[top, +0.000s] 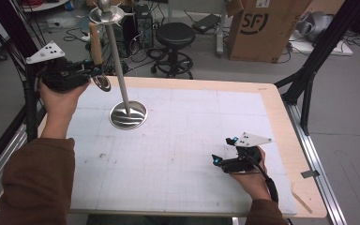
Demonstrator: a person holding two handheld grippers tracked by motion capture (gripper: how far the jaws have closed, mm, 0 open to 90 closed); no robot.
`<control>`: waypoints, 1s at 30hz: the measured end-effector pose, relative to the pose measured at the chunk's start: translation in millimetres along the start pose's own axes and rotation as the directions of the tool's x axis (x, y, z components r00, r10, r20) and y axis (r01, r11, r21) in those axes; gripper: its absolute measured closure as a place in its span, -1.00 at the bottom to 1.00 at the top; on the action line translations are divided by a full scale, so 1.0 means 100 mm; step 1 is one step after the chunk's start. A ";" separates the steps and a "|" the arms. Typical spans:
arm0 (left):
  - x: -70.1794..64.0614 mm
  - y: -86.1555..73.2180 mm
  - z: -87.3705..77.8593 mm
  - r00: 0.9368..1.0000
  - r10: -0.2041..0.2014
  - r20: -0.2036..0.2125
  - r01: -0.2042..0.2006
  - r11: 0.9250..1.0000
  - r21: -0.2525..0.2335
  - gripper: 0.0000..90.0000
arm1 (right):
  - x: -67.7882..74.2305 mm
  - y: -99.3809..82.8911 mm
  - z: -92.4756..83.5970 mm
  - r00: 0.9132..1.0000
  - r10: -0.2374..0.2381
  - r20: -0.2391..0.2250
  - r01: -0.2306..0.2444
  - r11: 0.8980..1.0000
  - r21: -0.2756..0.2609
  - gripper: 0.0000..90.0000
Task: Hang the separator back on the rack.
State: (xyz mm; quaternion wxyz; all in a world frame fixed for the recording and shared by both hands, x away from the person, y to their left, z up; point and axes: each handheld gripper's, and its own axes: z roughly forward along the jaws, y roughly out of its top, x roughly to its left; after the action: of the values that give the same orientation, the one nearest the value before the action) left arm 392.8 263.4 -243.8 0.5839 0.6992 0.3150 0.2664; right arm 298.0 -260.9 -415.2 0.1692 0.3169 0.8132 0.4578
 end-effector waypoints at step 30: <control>-0.06 -0.07 -0.19 0.997 -0.040 0.072 0.038 0.999 0.030 -0.20 | 0.01 0.00 0.01 1.000 -0.001 0.000 0.001 1.000 0.002 -0.70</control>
State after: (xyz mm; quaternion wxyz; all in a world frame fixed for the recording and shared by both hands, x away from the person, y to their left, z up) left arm 373.7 271.6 -247.9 0.5899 0.7106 0.3108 0.2246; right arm 297.5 -259.5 -415.2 0.1692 0.3164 0.8138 0.4571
